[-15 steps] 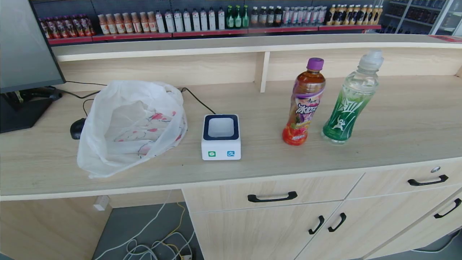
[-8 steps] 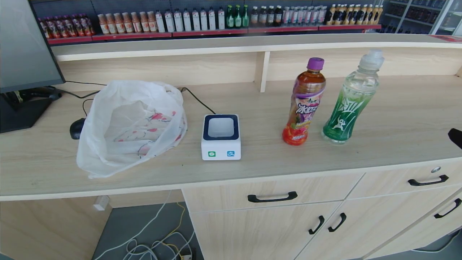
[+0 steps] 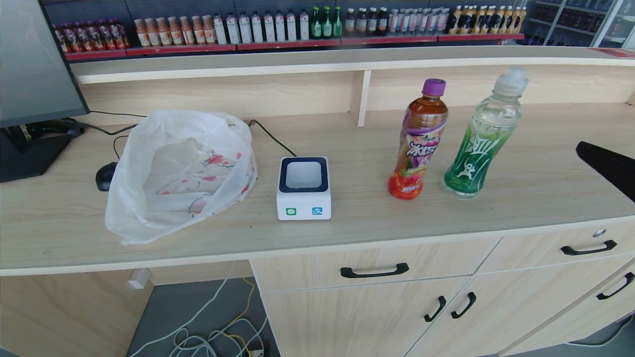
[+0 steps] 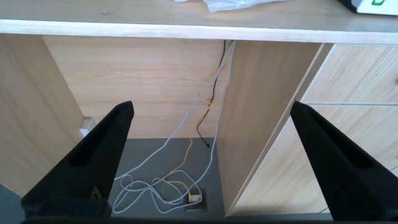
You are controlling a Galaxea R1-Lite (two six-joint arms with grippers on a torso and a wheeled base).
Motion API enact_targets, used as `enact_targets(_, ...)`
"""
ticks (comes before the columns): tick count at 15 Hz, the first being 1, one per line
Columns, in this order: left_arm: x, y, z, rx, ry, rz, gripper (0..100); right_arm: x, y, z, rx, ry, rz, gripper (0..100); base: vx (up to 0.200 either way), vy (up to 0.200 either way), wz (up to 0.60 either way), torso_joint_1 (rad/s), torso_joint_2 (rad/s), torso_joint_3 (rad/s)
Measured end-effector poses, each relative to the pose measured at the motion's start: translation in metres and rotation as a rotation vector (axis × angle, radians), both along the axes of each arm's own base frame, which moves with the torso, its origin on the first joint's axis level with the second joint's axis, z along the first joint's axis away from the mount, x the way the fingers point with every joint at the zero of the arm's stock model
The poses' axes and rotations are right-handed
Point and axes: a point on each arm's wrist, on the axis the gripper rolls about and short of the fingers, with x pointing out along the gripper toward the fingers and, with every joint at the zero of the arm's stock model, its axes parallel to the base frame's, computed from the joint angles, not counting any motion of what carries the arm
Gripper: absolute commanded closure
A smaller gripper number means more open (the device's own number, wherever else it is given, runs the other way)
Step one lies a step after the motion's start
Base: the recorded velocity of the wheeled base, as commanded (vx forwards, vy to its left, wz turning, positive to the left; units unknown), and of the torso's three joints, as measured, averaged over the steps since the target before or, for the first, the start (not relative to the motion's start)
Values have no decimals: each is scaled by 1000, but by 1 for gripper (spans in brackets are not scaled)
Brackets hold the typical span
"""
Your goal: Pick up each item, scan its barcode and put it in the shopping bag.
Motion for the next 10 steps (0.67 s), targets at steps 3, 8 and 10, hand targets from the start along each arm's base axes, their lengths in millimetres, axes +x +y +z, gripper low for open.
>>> enact_targets(3, 0, 0, 0, 0, 0, 0, 0, 10, 28, 8, 77, -34, -42, 0, 0, 0, 0, 0, 0, 0)
enact_targets(8, 0, 0, 0, 0, 0, 0, 0, 34, 74, 13, 175, -31, -97, 0, 0, 0, 0, 0, 0, 0)
enact_targets(10, 0, 0, 0, 0, 0, 1, 0, 46, 85, 18, 279, -73, -105, 0, 0, 0, 0, 0, 0, 0)
